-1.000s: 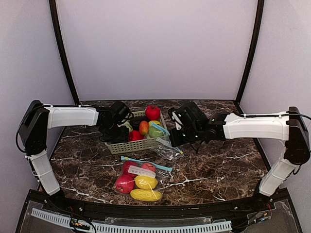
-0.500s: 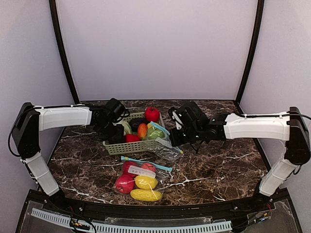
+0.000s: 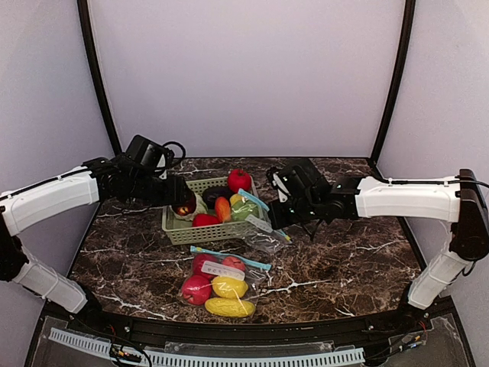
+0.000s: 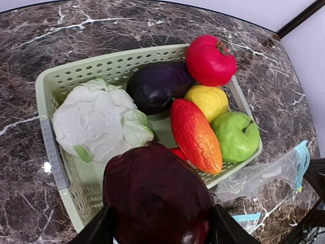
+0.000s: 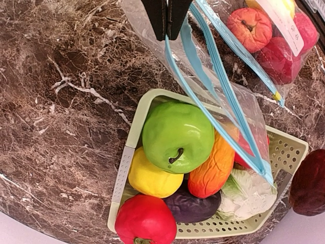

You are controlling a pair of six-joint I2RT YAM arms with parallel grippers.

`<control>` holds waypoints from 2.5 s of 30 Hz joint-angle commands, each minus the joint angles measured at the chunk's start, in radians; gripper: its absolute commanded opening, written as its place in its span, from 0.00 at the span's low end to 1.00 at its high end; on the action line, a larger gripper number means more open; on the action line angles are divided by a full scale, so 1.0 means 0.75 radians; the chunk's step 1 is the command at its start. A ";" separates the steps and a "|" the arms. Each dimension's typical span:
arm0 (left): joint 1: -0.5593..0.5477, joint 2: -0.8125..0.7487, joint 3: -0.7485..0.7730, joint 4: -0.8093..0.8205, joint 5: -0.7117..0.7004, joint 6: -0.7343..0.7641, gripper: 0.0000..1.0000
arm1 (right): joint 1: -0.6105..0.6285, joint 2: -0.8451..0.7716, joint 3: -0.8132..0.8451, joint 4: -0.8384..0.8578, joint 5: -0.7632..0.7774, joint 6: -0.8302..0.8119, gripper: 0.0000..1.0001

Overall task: Place the food in the zip-top bag and seal the zipper
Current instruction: Pick up the fake fruit from the bin, then place the fake fruit in the bin, then adjust the zipper food storage bag.

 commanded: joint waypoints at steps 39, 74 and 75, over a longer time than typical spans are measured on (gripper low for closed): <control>-0.073 -0.244 -0.111 0.238 0.134 -0.048 0.95 | 0.063 0.001 0.183 -0.018 -0.122 0.008 0.00; -0.289 0.086 -0.135 0.328 -0.107 -0.171 0.79 | 0.161 -0.038 0.205 -0.006 0.041 -0.056 0.00; -0.290 0.084 -0.140 0.294 -0.119 -0.168 0.79 | 0.161 -0.039 0.207 -0.017 0.057 -0.057 0.00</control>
